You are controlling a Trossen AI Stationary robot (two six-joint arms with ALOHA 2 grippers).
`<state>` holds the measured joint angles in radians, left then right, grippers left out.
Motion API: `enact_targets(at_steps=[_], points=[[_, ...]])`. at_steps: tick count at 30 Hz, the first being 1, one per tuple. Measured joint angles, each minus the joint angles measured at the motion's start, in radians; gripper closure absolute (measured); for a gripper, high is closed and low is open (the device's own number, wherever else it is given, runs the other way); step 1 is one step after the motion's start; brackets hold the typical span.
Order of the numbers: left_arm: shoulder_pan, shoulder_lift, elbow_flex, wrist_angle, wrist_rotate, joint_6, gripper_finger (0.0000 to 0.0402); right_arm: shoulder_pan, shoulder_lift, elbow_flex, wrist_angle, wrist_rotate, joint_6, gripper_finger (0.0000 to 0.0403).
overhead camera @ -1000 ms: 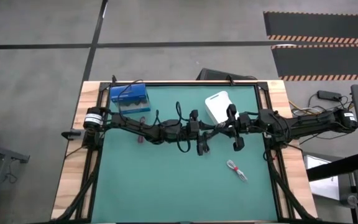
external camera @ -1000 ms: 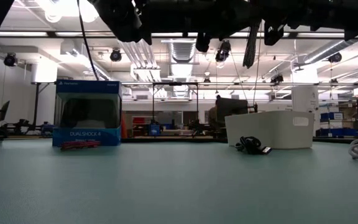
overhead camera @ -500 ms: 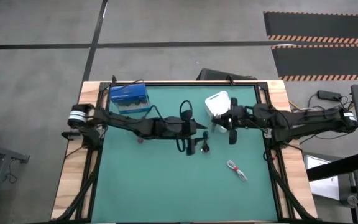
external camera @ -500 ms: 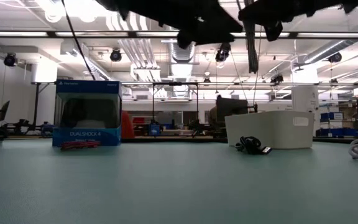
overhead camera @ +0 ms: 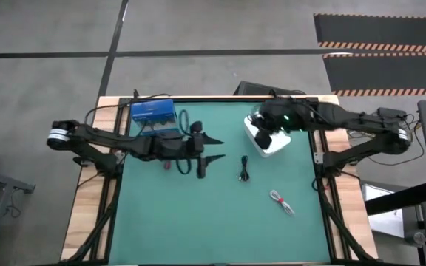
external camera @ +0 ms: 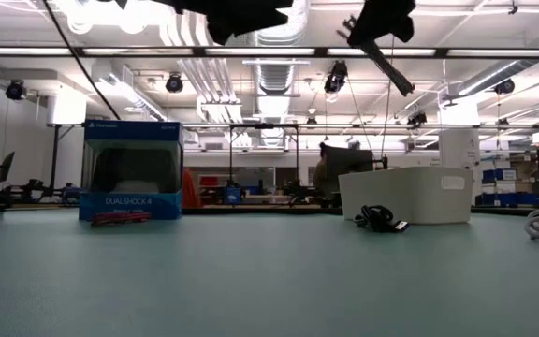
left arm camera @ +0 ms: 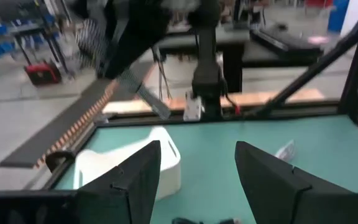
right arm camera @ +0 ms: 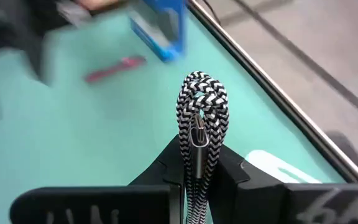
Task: Pick and place USB-C Cables
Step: Put the black and white charger cable into the white container
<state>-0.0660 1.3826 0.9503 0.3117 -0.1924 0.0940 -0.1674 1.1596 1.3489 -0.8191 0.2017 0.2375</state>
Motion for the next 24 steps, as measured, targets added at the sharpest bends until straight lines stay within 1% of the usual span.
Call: enact_targets(at_steps=[3, 8, 11, 13, 18, 24], points=[[0.001, -0.053, -0.061, 0.064, 0.0, 0.0, 0.021, -0.07, 0.098, 0.113, -0.13, -0.028, 0.01, 0.0376], [0.001, -0.12, -0.127, 0.131, -0.01, 0.0, 0.021, -0.201, 0.243, 0.227, -0.25, -0.224, 0.016, 0.0376], [0.001, -0.146, -0.157, 0.152, -0.015, 0.0, 0.021, -0.271, 0.315, 0.254, -0.308, -0.345, 0.027, 0.0376], [0.001, -0.16, -0.17, 0.159, -0.015, 0.0, 0.021, -0.315, 0.354, 0.259, -0.353, -0.39, 0.037, 0.0376], [0.001, -0.173, -0.172, 0.158, -0.017, -0.002, 0.021, -0.403, 0.433, 0.259, -0.461, -0.385, 0.065, 0.0376], [0.001, -0.174, -0.171, 0.149, -0.017, -0.003, 0.021, -0.467, 0.502, 0.259, -0.477, -0.384, 0.114, 0.0376]])
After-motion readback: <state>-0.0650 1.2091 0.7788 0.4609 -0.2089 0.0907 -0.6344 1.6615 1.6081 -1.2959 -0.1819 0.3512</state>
